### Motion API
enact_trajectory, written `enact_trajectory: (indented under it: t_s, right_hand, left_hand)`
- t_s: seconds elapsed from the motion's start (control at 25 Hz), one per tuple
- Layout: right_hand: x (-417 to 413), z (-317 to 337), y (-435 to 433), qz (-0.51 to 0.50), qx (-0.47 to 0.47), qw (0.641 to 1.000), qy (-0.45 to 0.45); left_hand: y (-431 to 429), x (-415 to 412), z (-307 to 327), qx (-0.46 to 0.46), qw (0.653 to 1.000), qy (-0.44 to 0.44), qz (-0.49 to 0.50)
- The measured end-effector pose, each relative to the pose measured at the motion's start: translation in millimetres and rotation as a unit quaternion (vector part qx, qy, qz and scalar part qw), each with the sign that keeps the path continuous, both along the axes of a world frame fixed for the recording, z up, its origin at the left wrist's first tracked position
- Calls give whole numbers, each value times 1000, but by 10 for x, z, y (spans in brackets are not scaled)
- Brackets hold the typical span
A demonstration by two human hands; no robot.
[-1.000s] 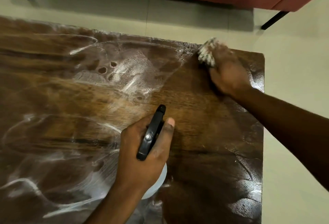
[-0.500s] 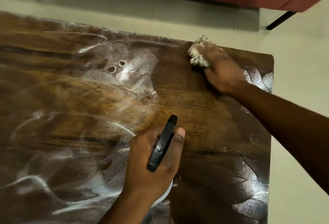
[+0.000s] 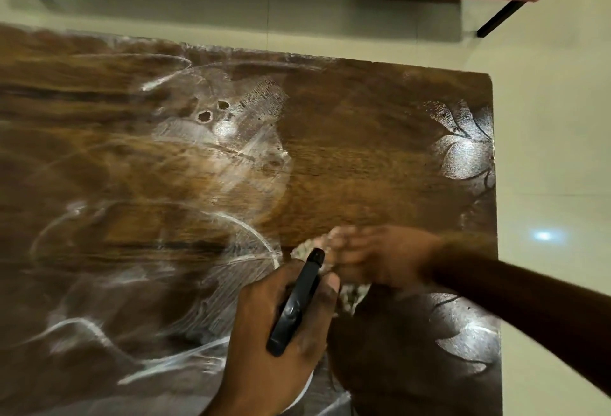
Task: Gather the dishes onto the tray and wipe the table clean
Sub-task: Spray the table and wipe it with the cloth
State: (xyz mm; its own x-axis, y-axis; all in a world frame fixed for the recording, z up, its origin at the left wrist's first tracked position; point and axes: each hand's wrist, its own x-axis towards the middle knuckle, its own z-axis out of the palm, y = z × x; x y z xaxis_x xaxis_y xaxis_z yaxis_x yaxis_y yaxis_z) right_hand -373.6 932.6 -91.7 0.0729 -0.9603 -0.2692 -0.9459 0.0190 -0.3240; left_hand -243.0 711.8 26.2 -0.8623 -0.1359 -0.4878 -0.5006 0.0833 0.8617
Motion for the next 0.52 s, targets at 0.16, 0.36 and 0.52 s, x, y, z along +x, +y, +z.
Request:
enact_trajectory:
  t_s: [0.16,0.36,0.52]
  right_hand:
    - [-384,42,308,-446,-41,893,43]
    - [120,-3,-494,-712,-50,700,-20]
    - [1215,-42,-413,-262,22,964,-34]
  left_hand:
    - [-101,176,0,-24,999,7,-44]
    - [-122,453,12,-18,997,-8,-76]
    - [-145,816,17,-34,995,-9,-88]
